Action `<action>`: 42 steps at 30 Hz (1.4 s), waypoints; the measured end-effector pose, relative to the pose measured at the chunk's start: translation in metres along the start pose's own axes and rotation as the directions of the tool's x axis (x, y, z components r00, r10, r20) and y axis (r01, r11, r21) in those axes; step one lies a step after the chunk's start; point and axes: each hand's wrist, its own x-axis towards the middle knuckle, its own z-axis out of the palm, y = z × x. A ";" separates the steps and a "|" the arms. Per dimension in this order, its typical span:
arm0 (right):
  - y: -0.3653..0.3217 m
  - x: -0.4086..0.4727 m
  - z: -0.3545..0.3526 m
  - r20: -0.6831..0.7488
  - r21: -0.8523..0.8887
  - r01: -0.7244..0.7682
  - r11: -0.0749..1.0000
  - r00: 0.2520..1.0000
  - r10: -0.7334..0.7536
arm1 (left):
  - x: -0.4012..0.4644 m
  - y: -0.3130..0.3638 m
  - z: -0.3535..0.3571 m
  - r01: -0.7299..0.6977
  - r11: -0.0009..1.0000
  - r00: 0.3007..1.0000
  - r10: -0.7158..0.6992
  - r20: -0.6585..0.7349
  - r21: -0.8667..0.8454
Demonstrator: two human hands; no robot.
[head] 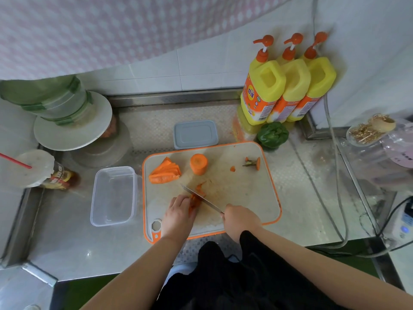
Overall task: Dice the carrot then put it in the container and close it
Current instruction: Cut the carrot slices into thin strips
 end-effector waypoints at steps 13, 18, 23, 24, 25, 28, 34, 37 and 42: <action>0.005 -0.003 -0.001 -0.047 0.069 -0.003 0.998 0.999 0.007 | -0.004 0.005 -0.005 0.008 1.000 1.000 -0.007 -0.008 0.005; -0.002 -0.008 0.002 -0.046 0.000 0.062 0.998 0.997 -0.062 | -0.003 0.004 -0.003 -0.007 1.000 1.000 0.007 -0.023 0.009; -0.006 0.001 0.007 0.016 -0.031 0.038 0.999 0.999 -0.037 | -0.001 -0.002 0.001 -0.018 1.000 0.999 0.018 -0.029 -0.008; -0.007 0.002 0.008 0.023 -0.031 0.035 0.999 0.999 -0.034 | -0.001 -0.002 0.001 -0.022 1.000 0.999 0.022 -0.031 -0.006; -0.008 0.002 0.008 0.029 -0.025 0.031 0.999 0.999 -0.030 | -0.001 -0.002 0.001 -0.027 1.000 0.999 0.027 -0.034 -0.006; -0.004 0.005 0.004 0.047 0.037 -0.001 0.999 0.999 0.000 | -0.003 -0.001 0.001 -0.030 0.999 0.999 0.030 -0.038 -0.009; 0.002 0.003 -0.001 0.020 0.093 -0.024 0.995 1.000 0.022 | -0.007 0.002 -0.006 -0.019 1.000 1.000 0.019 -0.004 -0.004; -0.002 -0.005 -0.002 -0.015 0.055 0.016 0.998 1.000 -0.015 | -0.009 0.000 -0.008 -0.035 0.999 0.999 0.035 -0.022 -0.018; -0.011 -0.009 0.002 0.008 -0.001 0.056 0.998 0.998 -0.056 | -0.013 -0.004 -0.007 -0.060 0.998 0.998 0.060 -0.019 -0.018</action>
